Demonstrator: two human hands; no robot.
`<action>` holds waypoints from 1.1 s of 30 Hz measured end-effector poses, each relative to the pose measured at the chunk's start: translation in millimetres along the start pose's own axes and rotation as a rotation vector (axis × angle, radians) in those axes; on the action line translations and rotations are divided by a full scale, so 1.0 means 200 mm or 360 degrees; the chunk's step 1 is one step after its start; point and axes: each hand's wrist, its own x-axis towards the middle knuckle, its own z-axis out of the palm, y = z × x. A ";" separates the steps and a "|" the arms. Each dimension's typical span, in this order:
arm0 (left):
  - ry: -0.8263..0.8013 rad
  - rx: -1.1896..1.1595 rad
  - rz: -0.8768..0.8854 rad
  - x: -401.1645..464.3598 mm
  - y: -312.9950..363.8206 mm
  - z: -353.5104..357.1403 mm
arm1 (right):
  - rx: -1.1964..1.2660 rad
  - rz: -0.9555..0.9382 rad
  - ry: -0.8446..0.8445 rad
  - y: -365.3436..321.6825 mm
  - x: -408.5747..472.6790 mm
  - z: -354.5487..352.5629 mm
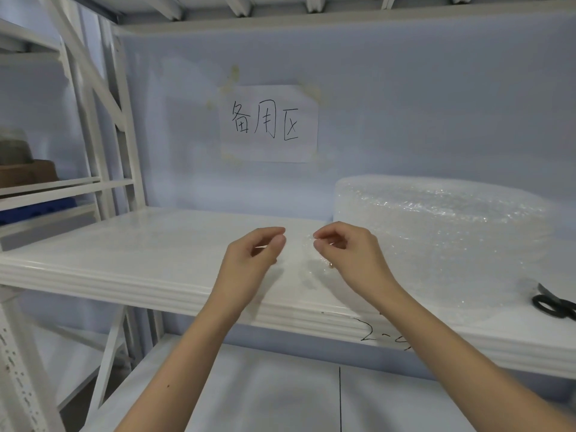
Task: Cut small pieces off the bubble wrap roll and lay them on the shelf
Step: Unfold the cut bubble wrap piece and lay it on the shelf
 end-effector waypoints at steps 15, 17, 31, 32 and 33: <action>-0.0200 -0.0377 -0.0033 -0.05 0.03 0.13 | 0.0476 0.0088 -0.0198 -0.07 -0.07 -0.03; -0.0203 -0.0384 -0.0053 -0.05 0.04 0.13 | 0.0527 0.0136 -0.0258 -0.07 -0.08 -0.03; -0.0249 -0.0404 -0.0122 -0.04 0.05 0.13 | 0.0533 0.0145 -0.0305 -0.12 -0.01 -0.05; -0.0266 -0.0411 -0.0141 -0.05 0.05 0.13 | 0.0525 0.0148 -0.0287 -0.12 -0.01 -0.05; -0.0281 -0.0417 -0.0161 -0.05 0.04 0.13 | 0.0528 0.0148 -0.0268 -0.12 0.00 -0.05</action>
